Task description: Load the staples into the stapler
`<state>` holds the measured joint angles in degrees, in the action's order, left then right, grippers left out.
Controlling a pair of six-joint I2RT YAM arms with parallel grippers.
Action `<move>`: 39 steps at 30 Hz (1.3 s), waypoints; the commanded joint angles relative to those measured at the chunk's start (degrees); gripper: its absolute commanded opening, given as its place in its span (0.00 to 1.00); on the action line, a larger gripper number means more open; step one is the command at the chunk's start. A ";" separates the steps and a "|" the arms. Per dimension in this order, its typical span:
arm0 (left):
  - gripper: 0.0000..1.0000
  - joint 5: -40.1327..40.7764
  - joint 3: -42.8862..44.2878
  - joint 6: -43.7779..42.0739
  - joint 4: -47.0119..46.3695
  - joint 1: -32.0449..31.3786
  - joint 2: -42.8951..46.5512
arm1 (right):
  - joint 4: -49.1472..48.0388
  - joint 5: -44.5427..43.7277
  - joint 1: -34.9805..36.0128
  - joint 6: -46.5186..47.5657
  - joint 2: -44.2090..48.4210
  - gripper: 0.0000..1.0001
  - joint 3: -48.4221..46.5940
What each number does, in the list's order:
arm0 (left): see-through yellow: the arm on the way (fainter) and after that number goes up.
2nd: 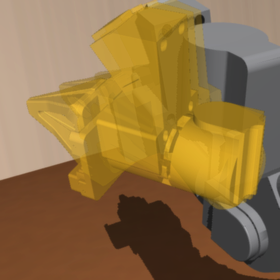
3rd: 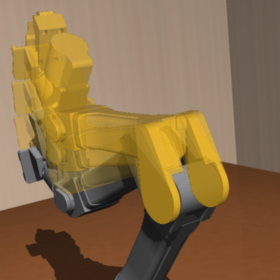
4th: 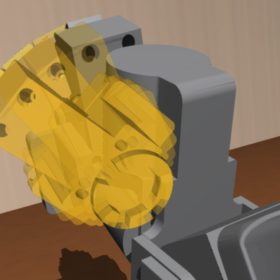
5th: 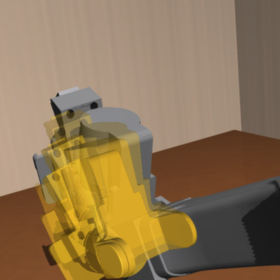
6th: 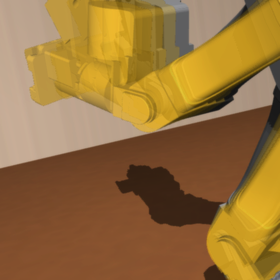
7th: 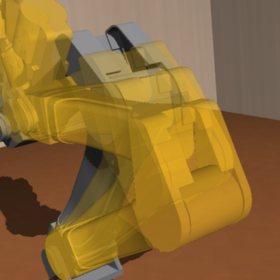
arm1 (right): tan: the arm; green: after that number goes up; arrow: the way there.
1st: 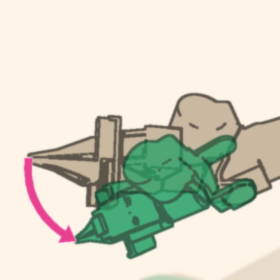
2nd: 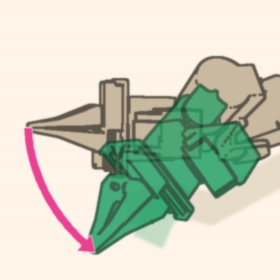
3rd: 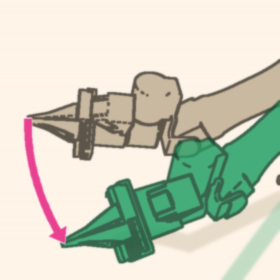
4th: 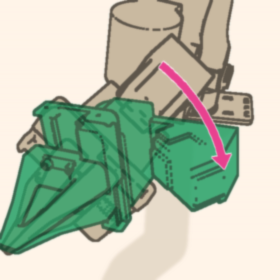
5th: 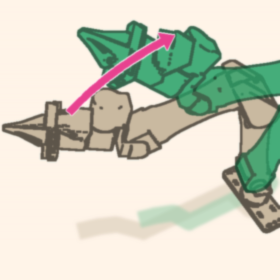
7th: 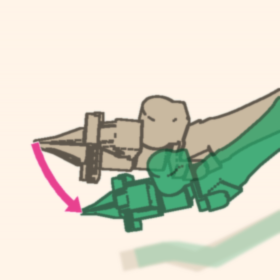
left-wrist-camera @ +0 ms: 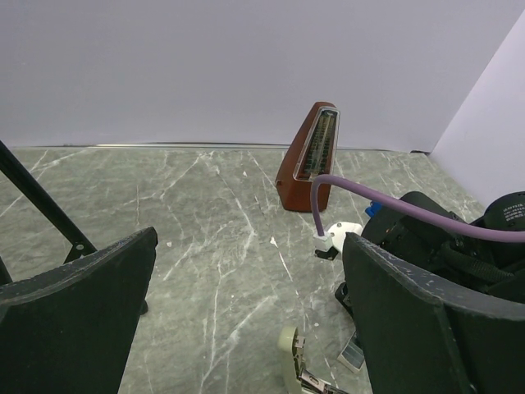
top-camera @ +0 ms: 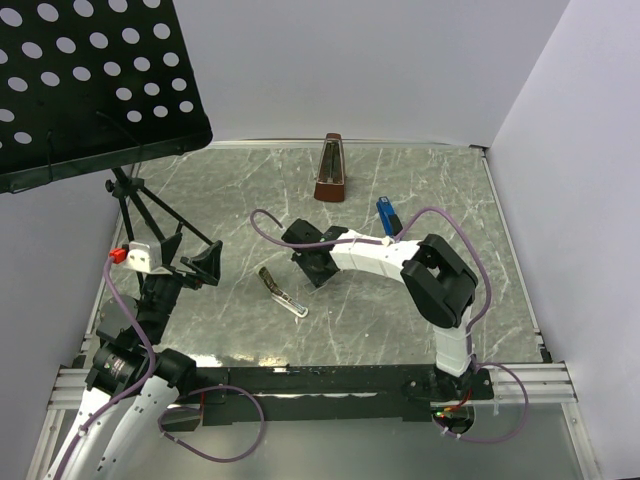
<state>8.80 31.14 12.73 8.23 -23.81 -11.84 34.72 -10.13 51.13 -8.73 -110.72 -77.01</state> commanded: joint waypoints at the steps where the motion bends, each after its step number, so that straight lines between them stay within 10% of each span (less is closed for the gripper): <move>1: 0.99 -0.89 -0.37 -0.51 -1.29 0.26 0.06 | 0.35 -1.47 -0.42 -0.59 -1.34 0.35 -1.38; 30: 0.99 -0.89 -0.37 -0.43 -1.20 0.26 0.15 | 0.61 -0.85 -2.44 -0.59 5.60 0.19 0.90; 39: 0.99 -0.89 -0.37 -0.43 -1.20 0.26 0.23 | 1.58 -2.36 -2.18 -0.76 8.85 0.37 0.90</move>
<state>8.78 31.14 12.73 8.23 -23.81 -11.84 35.86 -11.33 48.97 -9.32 -105.45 -76.38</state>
